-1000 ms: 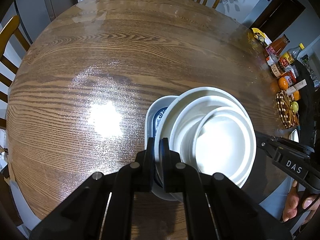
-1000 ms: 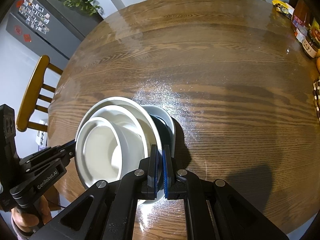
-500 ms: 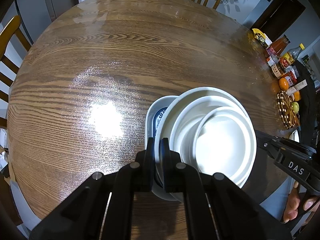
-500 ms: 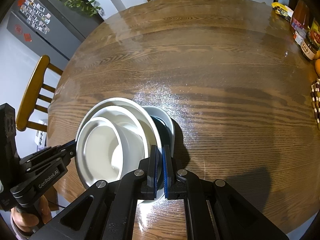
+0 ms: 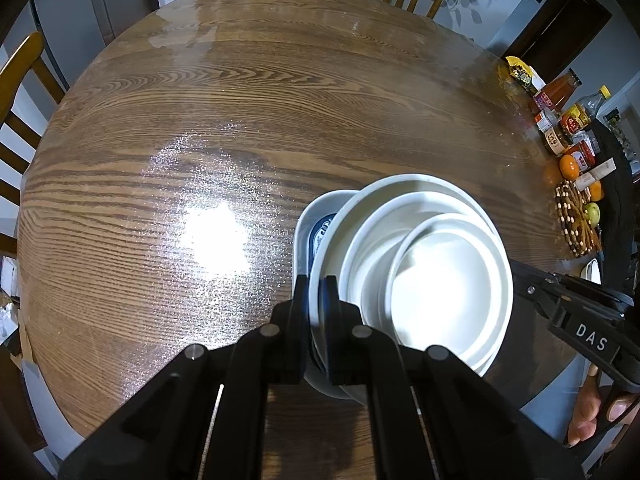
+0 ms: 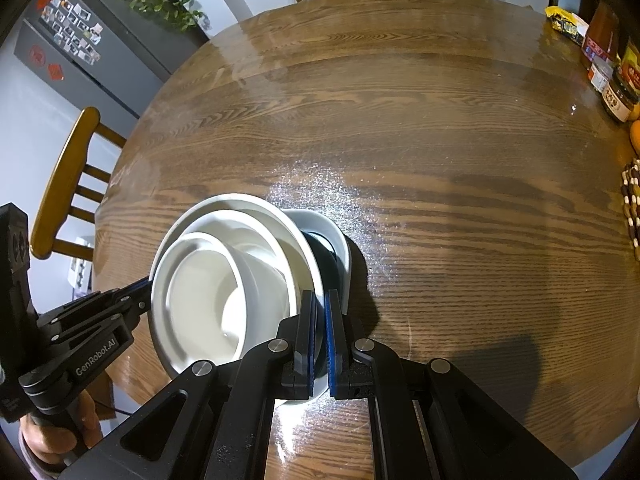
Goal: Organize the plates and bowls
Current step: 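Press the white stack down onto the teal dish with both grippers, then open both grippers and pull them back from the dish stack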
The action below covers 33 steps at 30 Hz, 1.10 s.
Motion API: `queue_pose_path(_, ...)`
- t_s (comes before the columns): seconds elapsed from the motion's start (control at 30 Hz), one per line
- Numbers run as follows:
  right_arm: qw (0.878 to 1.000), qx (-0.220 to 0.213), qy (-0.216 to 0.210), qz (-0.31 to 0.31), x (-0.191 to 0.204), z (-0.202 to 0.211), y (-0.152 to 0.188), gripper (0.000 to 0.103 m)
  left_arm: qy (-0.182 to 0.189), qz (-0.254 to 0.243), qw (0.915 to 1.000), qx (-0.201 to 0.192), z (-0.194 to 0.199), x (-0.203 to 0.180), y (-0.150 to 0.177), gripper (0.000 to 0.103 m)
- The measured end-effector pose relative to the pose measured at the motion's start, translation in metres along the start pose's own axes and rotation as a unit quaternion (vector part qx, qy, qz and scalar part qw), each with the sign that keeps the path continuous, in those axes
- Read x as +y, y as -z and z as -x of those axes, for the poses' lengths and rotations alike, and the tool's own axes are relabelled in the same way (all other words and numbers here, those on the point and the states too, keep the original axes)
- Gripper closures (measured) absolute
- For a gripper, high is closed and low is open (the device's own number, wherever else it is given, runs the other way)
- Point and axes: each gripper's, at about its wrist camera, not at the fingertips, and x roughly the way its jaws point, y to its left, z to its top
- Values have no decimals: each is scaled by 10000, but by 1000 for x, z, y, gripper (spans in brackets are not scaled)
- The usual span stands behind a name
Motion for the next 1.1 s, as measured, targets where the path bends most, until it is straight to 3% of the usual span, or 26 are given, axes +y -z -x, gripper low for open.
queue_pose_path(0.7,10000,-42,12,-17,0,-1,1,98,-118,-23,9999,-40,2,-3,4,96)
queue_pose_path(0.77,10000,-75,21,-18,0,1,1,98,-141,14,9999,-50,3,-2,4,90)
queue_pose_path(0.87,9999,-131,20,-29,-1,3,1,98,-356,85,9991,-206,8,4,4,67)
queue_pose_path(1.1,9997,-210,61,56,4,7,-1,98,-450,89,9980,-444,18,9,3,64)
